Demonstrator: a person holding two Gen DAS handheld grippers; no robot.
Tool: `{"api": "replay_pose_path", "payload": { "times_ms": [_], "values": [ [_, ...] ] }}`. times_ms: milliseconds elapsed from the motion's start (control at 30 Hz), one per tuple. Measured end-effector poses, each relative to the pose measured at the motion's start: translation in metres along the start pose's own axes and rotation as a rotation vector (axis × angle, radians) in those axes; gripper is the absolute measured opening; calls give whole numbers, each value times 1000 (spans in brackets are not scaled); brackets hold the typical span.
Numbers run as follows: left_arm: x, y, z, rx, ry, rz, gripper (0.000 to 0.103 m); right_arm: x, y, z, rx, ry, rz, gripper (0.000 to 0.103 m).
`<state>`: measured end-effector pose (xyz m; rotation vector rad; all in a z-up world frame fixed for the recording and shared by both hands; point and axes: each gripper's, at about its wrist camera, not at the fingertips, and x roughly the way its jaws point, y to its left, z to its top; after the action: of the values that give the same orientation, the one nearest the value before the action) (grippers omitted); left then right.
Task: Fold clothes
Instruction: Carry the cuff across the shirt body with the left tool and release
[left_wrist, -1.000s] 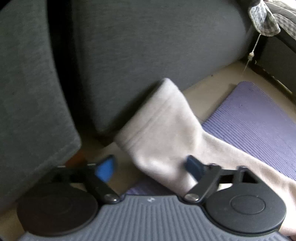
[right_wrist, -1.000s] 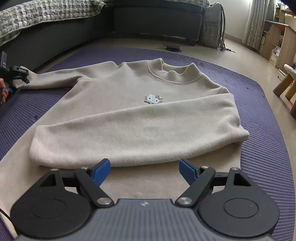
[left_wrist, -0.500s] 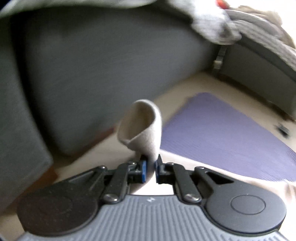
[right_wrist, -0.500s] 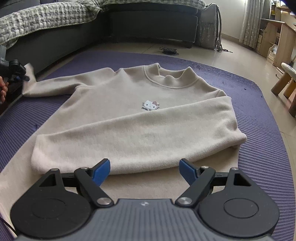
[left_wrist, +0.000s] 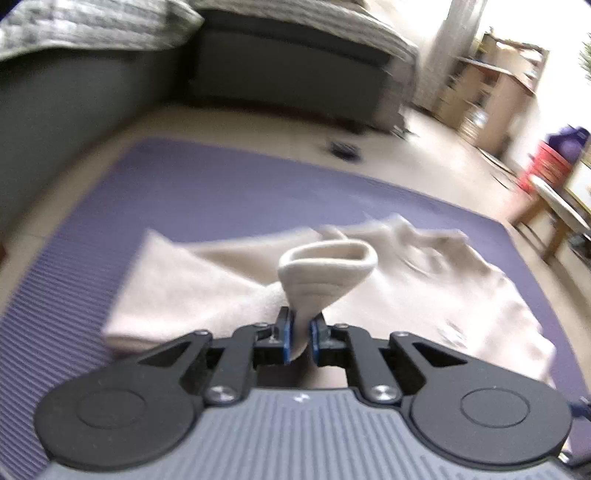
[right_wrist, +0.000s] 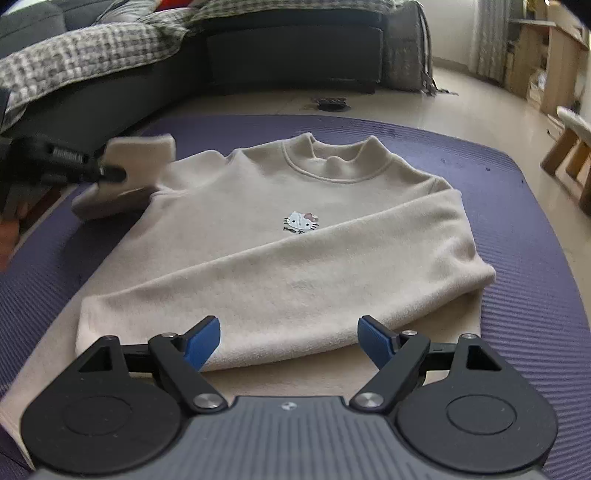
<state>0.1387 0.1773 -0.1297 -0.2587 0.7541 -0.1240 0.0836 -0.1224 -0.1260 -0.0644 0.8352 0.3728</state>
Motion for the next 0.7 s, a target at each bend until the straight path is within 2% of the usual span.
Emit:
{"api": "replay_pose_path", "payload": {
  "times_ms": [233,400,567,700],
  "values": [
    [2,-43,-27,49,100,-118,12,1,-14,4,156,12,61,82],
    [9,-59,-42,96,162,-186,16,6,-27,6,378,25,196,82],
    [2,-65,-53,137,172,-212,16,20,-35,6,643,38,348,82],
    [-1,-69,-56,173,167,-241,21,33,-26,7,727,57,408,82]
  ]
}}
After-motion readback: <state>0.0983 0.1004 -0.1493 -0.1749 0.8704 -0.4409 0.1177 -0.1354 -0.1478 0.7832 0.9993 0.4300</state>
